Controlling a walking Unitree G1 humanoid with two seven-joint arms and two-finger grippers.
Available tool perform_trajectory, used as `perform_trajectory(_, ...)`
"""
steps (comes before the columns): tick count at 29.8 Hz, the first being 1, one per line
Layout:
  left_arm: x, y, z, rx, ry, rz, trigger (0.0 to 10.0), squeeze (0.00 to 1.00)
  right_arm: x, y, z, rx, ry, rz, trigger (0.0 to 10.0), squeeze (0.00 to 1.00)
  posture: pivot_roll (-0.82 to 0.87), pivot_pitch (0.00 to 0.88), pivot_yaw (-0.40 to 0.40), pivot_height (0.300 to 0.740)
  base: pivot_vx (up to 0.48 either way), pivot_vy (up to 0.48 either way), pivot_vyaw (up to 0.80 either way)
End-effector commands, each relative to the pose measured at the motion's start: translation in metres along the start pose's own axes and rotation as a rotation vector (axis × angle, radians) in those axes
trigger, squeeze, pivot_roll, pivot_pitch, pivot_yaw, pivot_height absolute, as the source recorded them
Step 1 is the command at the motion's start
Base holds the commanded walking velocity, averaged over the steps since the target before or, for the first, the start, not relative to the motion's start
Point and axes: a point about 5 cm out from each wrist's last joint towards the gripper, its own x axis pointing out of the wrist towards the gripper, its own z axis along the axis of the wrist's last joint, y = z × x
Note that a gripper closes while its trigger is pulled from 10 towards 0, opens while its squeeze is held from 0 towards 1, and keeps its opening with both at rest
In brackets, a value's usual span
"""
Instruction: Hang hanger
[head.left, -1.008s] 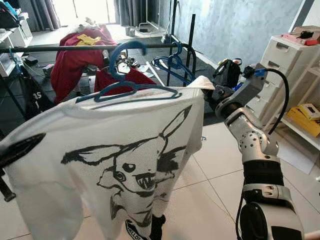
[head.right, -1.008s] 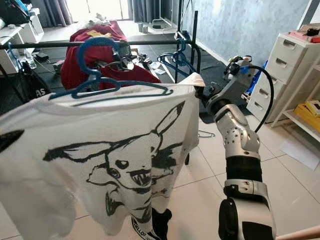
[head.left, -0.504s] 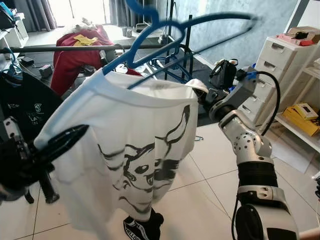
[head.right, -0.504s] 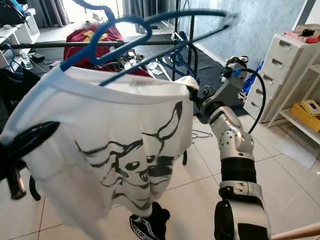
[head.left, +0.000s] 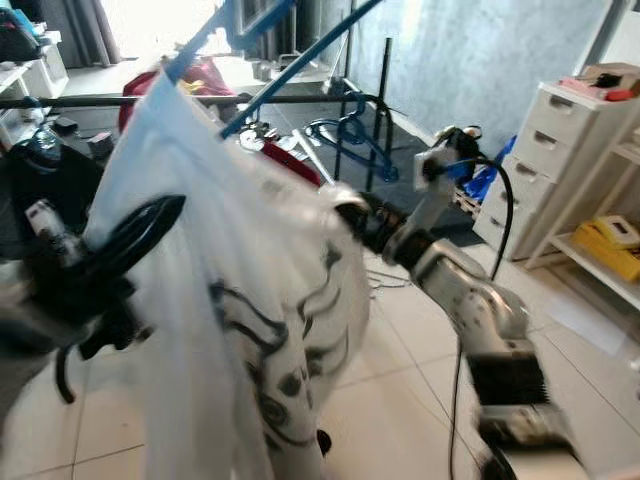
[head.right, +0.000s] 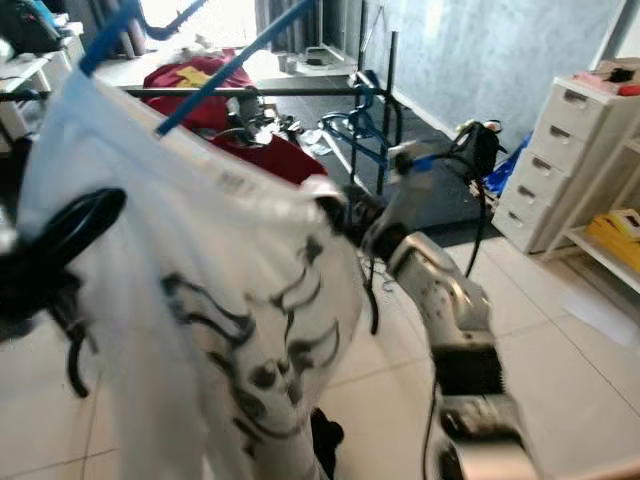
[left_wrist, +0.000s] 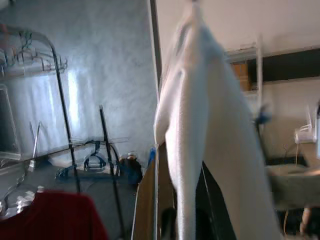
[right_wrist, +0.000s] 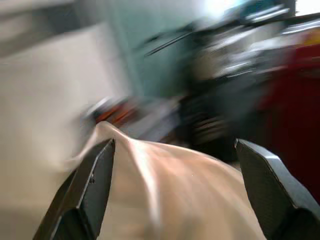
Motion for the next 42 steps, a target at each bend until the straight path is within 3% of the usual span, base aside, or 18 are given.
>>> perform_trajectory(1,0.008,0.001,-0.011,0.042,0.080,0.011,10.0,0.00,0.000,0.017,-0.004,-0.033,0.066,0.148,10.0,1.00,-0.04,0.005,-0.055,0.740,0.000,0.000,0.00)
perform_trajectory(5,0.020,0.012,-0.014,0.135,0.190,-0.021,10.0,0.00,-0.004,0.026,0.003,-0.031,0.074,0.265,10.0,1.00,-0.04,0.038,-0.043,0.740,0.000,0.000,0.00)
perform_trajectory(6,0.024,0.023,-0.012,0.220,0.268,-0.044,10.0,0.00,-0.015,0.033,0.014,-0.043,0.082,0.375,10.0,1.00,-0.04,0.056,-0.042,0.740,0.000,0.000,0.00)
perform_trajectory(9,0.024,0.026,-0.011,0.247,0.290,-0.052,10.0,0.00,-0.020,0.036,0.017,-0.050,0.089,0.409,10.0,1.00,-0.04,0.056,-0.042,0.740,0.000,0.000,0.00)
perform_trajectory(11,0.016,0.040,-0.005,0.318,0.352,-0.048,10.0,0.00,-0.040,0.032,0.026,-0.077,0.122,0.423,10.0,1.00,-0.05,0.070,-0.040,0.740,0.000,0.000,0.00)
perform_trajectory(12,0.016,0.040,-0.005,0.318,0.352,-0.048,10.0,0.00,-0.040,0.032,0.026,-0.077,0.122,0.423,10.0,1.00,-0.05,0.070,-0.040,0.740,0.000,0.000,0.00)
perform_trajectory(13,0.011,0.048,-0.001,0.360,0.389,-0.038,10.0,0.00,-0.049,0.029,0.031,-0.094,0.134,0.414,10.0,1.00,-0.05,0.073,-0.036,0.740,0.000,0.000,0.00)
perform_trajectory(17,0.004,0.056,0.004,0.402,0.433,-0.029,10.0,0.00,-0.062,0.028,0.039,-0.111,0.131,0.407,10.0,1.00,-0.05,0.074,-0.028,0.740,0.000,0.000,0.00)
perform_trajectory(19,-0.016,0.067,0.015,0.477,0.559,-0.072,10.0,0.00,-0.081,0.024,0.071,-0.174,0.020,0.357,10.0,1.00,-0.03,0.082,-0.012,0.740,0.000,0.000,0.00)
perform_trajectory(21,-0.019,0.069,0.020,0.496,0.599,-0.099,10.0,0.00,-0.087,0.023,0.082,-0.199,-0.020,0.346,10.0,1.00,-0.03,0.082,-0.012,0.740,0.000,0.000,0.00)
perform_trajectory(22,-0.020,0.067,0.027,0.507,0.619,-0.158,10.0,0.00,-0.091,0.015,0.091,-0.279,-0.009,0.260,10.0,1.00,-0.02,0.089,-0.001,0.740,0.000,0.000,0.00)
perform_trajectory(24,-0.020,0.067,0.027,0.507,0.619,-0.158,10.0,0.00,-0.091,0.015,0.091,-0.279,-0.009,0.260,10.0,1.00,-0.02,0.089,-0.001,0.740,0.000,0.000,0.00)
perform_trajectory(26,-0.017,0.062,0.037,0.500,0.650,-0.286,10.0,0.00,-0.097,0.004,0.097,-0.392,0.055,0.154,10.0,1.00,-0.03,0.055,0.013,0.740,0.000,0.000,0.00)
perform_trajectory(31,-0.016,0.056,0.043,0.484,0.680,-0.393,10.0,0.00,-0.101,0.001,0.099,-0.465,0.101,0.107,10.0,0.96,-0.03,0.034,0.019,0.740,0.000,0.000,0.00)
perform_trajectory(32,-0.012,0.051,0.045,0.465,0.669,-0.444,10.0,0.00,-0.101,0.003,0.093,-0.492,0.162,0.124,10.0,0.08,-0.02,0.027,0.021,0.740,0.000,0.000,0.00)
perform_trajectory(35,-0.008,0.032,0.046,0.409,0.656,-0.603,10.0,0.00,-0.099,0.008,0.083,-0.496,0.248,0.188,10.0,0.00,-0.03,0.029,0.018,0.740,0.000,0.000,0.00)
perform_trajectory(38,-0.010,0.027,0.046,0.396,0.662,-0.653,10.0,0.00,-0.098,0.009,0.083,-0.487,0.248,0.200,10.0,0.00,-0.03,0.029,0.018,0.740,0.000,0.000,0.00)
perform_trajectory(42,0.000,0.014,0.041,0.350,0.631,-0.758,10.0,0.00,-0.084,0.013,0.088,-0.494,0.202,0.263,10.0,0.00,-0.03,0.039,0.003,0.740,0.000,0.000,0.00)
